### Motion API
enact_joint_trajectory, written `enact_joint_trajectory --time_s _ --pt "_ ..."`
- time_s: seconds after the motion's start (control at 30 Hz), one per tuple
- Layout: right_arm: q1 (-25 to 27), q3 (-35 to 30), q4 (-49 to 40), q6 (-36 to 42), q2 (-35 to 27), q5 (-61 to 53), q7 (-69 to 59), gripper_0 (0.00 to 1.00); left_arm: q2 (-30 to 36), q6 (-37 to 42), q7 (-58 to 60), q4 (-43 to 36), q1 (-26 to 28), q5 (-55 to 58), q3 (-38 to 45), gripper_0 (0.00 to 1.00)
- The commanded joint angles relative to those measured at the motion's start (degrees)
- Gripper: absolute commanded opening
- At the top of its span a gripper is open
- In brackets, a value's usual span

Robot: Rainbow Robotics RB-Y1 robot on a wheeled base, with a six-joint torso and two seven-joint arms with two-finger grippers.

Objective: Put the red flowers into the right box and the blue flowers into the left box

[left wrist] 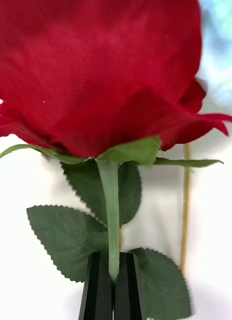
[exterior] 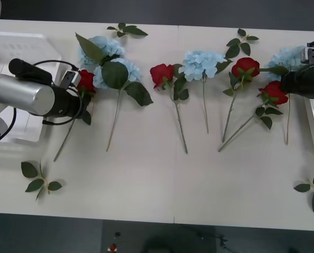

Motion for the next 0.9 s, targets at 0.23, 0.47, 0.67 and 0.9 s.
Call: enact_joint_trajectory --time_s 0.23,0.47,0.67,0.9 --pt "-0.4 -7.5 -1.9 6.9 -3.1 -0.6 0.0 0.0 7.3 -0.6 2.9 -9.9 1.4 2.0 1.2 0.0" --pt "-0.4 -8.2 -5.6 10.1 -6.2 -2.5 0.4 0.0 11.0 -0.6 2.8 -19.2 7.1 3.8 4.5 0.0" --pt "-0.4 -8.2 -6.7 10.5 -7.2 -4.5 0.9 0.01 12.9 -0.6 2.8 -32.9 15.0 5.4 9.9 0.0" --pt "-0.3 -8.1 -6.0 10.4 -6.8 -3.9 1.4 0.49 11.4 -2.8 3.2 -45.9 18.2 9.6 11.1 0.0"
